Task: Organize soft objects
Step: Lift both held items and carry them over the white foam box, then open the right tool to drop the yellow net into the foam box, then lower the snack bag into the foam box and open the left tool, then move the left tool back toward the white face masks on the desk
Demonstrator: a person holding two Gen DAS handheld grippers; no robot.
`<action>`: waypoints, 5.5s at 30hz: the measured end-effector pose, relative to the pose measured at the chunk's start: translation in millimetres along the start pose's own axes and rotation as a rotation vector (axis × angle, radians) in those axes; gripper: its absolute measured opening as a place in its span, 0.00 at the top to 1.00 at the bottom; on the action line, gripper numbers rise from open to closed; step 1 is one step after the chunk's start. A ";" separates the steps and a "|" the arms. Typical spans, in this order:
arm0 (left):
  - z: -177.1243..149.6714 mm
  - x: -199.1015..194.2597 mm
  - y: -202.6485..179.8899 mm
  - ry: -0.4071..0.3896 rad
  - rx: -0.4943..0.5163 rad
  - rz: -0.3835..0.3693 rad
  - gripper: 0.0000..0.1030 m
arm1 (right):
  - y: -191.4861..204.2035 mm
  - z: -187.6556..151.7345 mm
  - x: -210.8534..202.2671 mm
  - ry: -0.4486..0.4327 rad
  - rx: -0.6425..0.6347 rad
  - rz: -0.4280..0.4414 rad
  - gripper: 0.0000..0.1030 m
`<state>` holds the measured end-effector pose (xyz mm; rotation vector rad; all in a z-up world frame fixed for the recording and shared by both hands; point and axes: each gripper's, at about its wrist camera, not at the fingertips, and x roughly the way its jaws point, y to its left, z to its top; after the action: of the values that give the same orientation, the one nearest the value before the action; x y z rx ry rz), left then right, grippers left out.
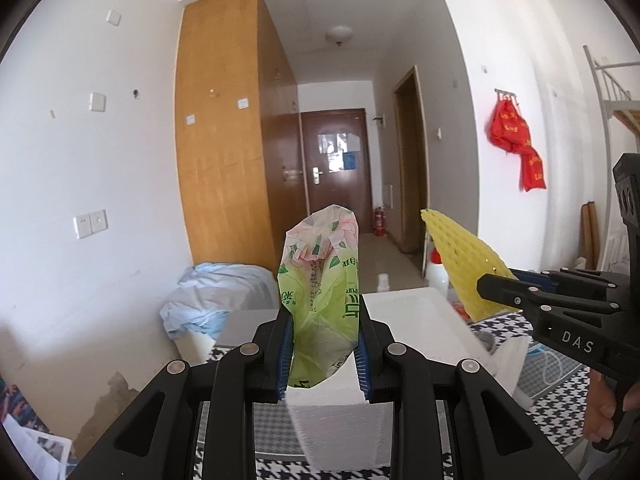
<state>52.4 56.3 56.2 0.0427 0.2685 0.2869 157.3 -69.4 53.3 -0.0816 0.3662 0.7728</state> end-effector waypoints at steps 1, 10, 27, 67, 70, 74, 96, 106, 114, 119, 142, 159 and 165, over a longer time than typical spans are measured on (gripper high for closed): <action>-0.4 -0.6 1.9 -0.001 -0.003 0.005 0.73 | 1.7 0.0 2.2 0.005 -0.001 0.001 0.80; -4.0 -0.7 15.6 -0.004 -0.024 0.036 0.73 | 13.3 2.4 24.2 0.057 0.004 0.023 0.80; -8.5 5.7 27.6 0.017 -0.049 0.068 0.73 | 18.4 -1.3 58.6 0.148 0.012 0.011 0.36; 8.0 41.3 -14.3 0.051 0.005 -0.079 0.73 | -33.2 -10.8 -11.1 -0.003 0.054 -0.104 0.10; 8.1 45.0 -17.8 0.057 0.008 -0.094 0.73 | -39.0 -12.6 -13.4 -0.002 0.066 -0.122 0.10; 9.3 50.0 -23.8 0.068 0.008 -0.113 0.73 | -43.4 -13.6 -16.7 -0.004 0.070 -0.141 0.10; 7.3 85.4 -38.3 0.165 -0.014 -0.144 0.34 | -66.3 -23.8 -21.0 0.009 0.098 -0.198 0.10; 6.3 82.7 -41.5 0.148 -0.037 -0.110 0.01 | -75.6 -28.3 -22.9 0.012 0.114 -0.203 0.10; 7.7 72.3 -43.3 0.135 -0.035 -0.110 0.01 | -73.6 -27.1 -28.4 0.004 0.105 -0.198 0.10; 10.9 64.5 -44.9 0.118 -0.034 -0.101 0.01 | -73.2 -27.1 -33.4 -0.004 0.101 -0.196 0.10; 16.6 28.5 -68.5 0.062 -0.021 -0.165 0.01 | -78.1 -33.6 -69.5 -0.048 0.082 -0.217 0.10; 3.4 20.1 -94.9 0.061 -0.014 -0.252 0.01 | -97.7 -48.7 -87.3 -0.047 0.091 -0.256 0.10; -2.0 19.8 -103.4 0.071 -0.007 -0.269 0.01 | -106.2 -55.2 -92.3 -0.043 0.105 -0.269 0.09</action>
<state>98.5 -37.1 40.9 -0.0108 0.3399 0.0220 154.4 -218.3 27.8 -0.0153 0.3462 0.4884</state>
